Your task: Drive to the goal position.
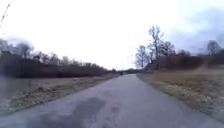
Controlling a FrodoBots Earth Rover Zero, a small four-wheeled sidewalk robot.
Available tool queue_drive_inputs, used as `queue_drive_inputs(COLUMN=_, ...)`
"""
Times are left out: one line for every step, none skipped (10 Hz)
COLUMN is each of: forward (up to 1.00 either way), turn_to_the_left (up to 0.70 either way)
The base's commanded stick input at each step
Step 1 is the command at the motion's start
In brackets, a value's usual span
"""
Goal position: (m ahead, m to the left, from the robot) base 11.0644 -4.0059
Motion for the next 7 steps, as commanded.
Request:
queue_drive_inputs(forward=0.5, turn_to_the_left=0.0)
queue_drive_inputs(forward=0.5, turn_to_the_left=0.0)
queue_drive_inputs(forward=0.5, turn_to_the_left=0.0)
queue_drive_inputs(forward=0.5, turn_to_the_left=0.0)
queue_drive_inputs(forward=0.5, turn_to_the_left=0.0)
queue_drive_inputs(forward=0.5, turn_to_the_left=0.0)
queue_drive_inputs(forward=0.5, turn_to_the_left=0.0)
